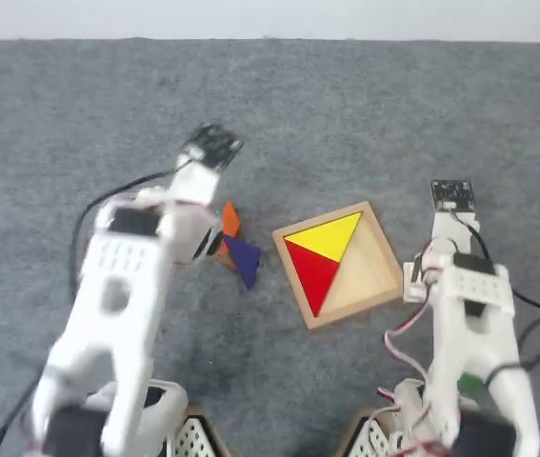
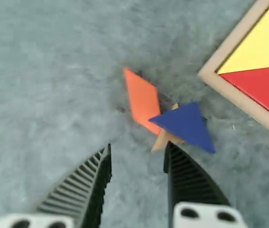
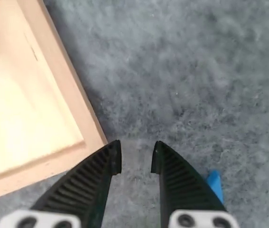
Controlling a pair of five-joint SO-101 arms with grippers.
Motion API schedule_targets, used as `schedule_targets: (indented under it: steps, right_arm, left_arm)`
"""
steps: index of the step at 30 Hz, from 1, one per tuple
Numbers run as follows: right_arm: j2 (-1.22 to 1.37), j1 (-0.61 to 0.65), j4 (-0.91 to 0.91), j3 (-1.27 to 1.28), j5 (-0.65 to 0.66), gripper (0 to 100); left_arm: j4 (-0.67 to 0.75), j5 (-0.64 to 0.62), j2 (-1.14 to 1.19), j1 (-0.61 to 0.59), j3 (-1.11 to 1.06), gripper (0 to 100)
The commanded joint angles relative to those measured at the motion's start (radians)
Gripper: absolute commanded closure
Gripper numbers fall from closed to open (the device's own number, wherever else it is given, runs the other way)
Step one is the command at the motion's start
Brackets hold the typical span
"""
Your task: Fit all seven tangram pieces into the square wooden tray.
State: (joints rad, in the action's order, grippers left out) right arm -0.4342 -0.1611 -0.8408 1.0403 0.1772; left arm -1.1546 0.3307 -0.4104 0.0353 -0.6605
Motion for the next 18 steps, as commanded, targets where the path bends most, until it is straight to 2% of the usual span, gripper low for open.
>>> schedule_targets:
  steps: [1,8,18]
  right_arm:
    - [-0.280,0.004,-0.002,0.092,-0.003,88.2]
    - [-0.596,0.004,-0.105,0.264,0.066,88.2]
    - [-0.656,0.053,-0.105,0.307,0.063,88.2]
  left_arm:
    - [0.080,-0.023,0.190,0.014,0.104,82]
    - [0.196,-0.026,0.255,-0.052,0.045,82]
    - [0.281,0.015,0.338,-0.029,-0.031,82]
